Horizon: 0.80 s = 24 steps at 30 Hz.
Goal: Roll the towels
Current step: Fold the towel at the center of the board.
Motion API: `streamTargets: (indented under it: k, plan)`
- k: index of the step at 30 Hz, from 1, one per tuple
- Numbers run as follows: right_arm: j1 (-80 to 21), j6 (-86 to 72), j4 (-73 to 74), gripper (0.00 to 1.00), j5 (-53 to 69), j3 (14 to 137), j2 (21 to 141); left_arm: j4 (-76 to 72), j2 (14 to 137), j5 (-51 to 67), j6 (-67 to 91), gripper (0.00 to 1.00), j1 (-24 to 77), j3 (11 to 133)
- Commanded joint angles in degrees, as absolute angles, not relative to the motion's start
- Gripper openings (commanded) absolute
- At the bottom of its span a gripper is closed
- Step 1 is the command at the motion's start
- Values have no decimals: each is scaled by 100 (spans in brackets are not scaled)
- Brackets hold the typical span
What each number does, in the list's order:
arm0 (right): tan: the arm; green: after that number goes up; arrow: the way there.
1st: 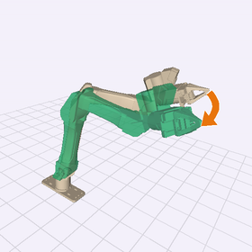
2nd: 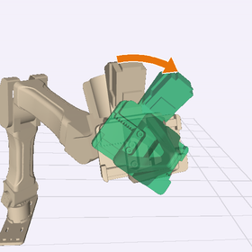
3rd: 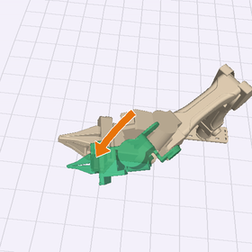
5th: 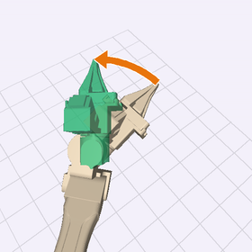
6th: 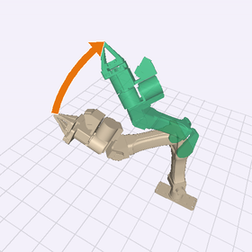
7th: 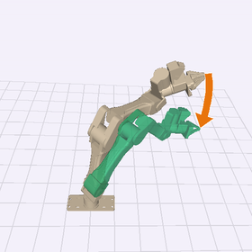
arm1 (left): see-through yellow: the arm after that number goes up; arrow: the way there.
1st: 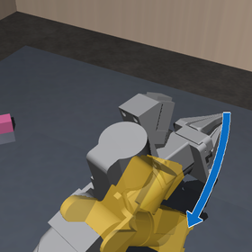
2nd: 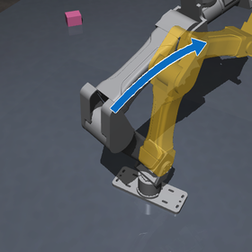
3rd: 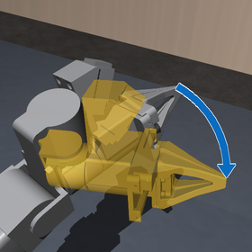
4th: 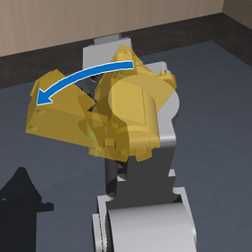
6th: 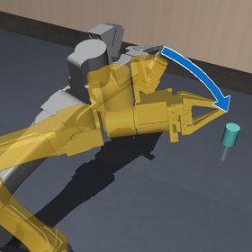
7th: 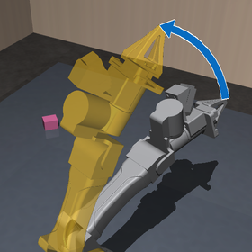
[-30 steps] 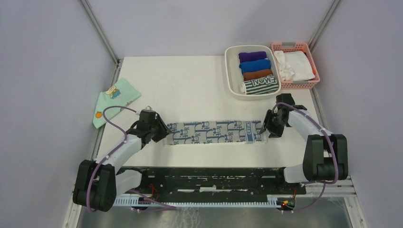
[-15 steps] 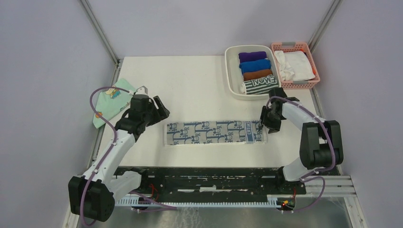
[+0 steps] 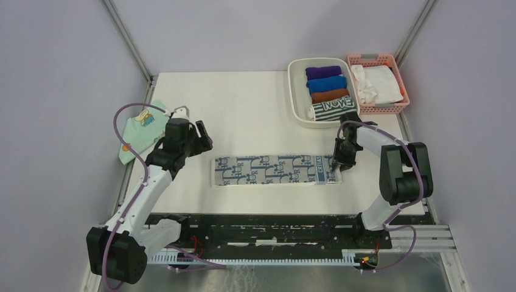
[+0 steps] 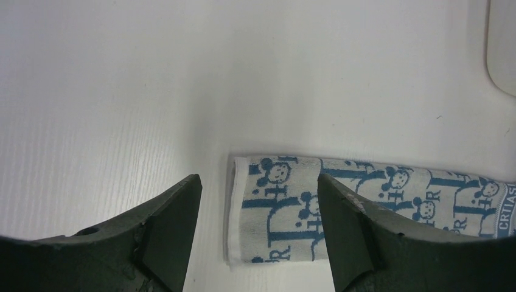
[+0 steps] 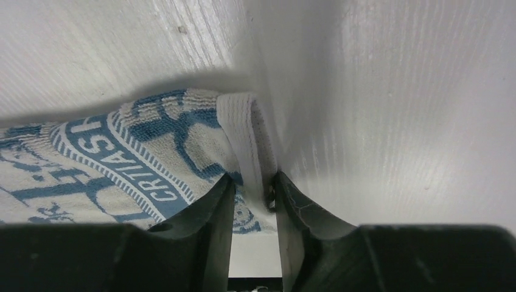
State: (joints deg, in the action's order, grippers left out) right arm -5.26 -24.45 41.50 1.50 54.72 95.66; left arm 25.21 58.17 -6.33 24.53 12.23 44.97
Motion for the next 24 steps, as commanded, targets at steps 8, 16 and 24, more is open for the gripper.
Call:
streamTargets:
  k: [8,16,24]
  plan:
    - [-586,-2404,4136,0,-261,5465,9950,2233,5765,-531,2175,77,1186,4457]
    - [-366,-2707,5062,0,-2429,6074,9059,2277,6023,144,2359,77,1197,4473]
    - [-404,-2482,5201,0,-1813,6471,8270,1779,6530,1388,3011,76,1226,4024]
